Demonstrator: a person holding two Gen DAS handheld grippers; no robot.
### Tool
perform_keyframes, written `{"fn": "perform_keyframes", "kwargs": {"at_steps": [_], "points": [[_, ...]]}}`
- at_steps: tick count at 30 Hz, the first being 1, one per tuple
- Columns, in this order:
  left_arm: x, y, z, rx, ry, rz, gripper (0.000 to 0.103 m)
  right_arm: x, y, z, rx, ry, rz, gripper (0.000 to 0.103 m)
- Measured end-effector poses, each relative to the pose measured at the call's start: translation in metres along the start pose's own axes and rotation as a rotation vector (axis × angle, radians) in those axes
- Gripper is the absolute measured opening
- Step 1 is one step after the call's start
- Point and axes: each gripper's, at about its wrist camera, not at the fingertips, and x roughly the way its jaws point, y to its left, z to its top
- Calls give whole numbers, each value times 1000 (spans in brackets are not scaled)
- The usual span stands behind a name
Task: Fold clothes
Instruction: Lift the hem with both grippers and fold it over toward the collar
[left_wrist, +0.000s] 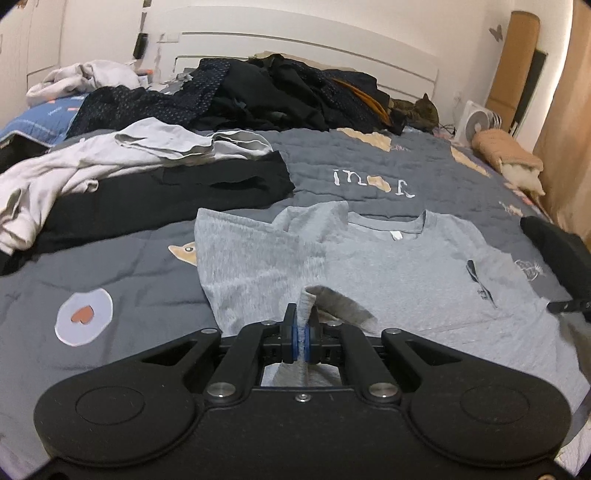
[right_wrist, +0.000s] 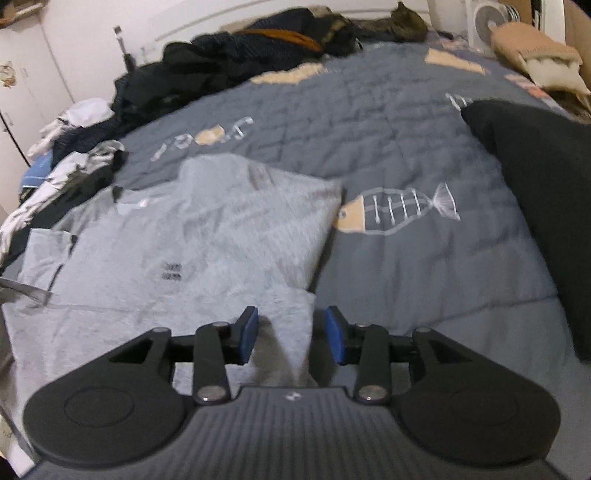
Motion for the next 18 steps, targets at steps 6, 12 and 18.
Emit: {"fn": "perform_keyframes", "kwargs": {"at_steps": [6,12,18], "points": [[3,-5,-8,12,17,-15,4,-5,-1,0,90,-42,25,2],[-4,-1,-5,-15,-18,-20,4,-26,3,4,148,-144,70,0],[-26,15,18,-45,-112,-4,3,-60,11,26,167,-293,123,0]]}}
